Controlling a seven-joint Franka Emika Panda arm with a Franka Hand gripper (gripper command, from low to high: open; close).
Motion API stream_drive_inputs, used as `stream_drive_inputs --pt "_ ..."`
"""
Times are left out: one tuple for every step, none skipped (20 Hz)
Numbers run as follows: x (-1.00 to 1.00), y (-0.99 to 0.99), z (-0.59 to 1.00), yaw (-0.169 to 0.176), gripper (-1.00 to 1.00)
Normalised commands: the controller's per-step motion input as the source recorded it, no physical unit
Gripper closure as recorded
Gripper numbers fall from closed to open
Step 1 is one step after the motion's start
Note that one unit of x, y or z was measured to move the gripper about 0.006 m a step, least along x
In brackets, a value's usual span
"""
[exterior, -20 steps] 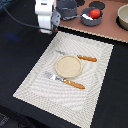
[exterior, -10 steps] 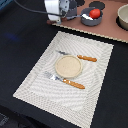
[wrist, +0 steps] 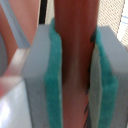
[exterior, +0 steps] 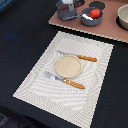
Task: Place the fish, sausage, and tomato into the frying pan.
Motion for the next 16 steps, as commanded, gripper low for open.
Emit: stream_drive_inputs --pt "0.82 0.42 0.64 -0.073 1.00" --pt "0.79 0.42 0.57 -0.079 1.00" --pt "0.75 0.42 0.50 -0.091 1.00" --pt "0.71 0.41 0.39 -0.102 1.00" --pt "0.68 0.40 0.30 -0.112 1.00" --pt "0.65 0.38 0.18 -0.122 1.00" --pt "0.65 0.43 0.11 -0.111 1.00" --pt "0.67 0.49 0.07 -0.094 1.00" --pt "0.66 0.50 0.05 -0.095 1.00" --pt "0.65 0.50 0.03 -0.097 1.00" --pt "0.64 0.50 0.03 -0.097 1.00" --pt "0.65 0.52 0.04 -0.091 1.00" --pt "0.64 0.51 0.04 -0.096 1.00" --pt "0.64 0.52 0.03 -0.093 1.00" --pt "0.65 0.54 0.03 -0.087 1.00" --pt "0.64 0.57 0.04 -0.079 1.00"
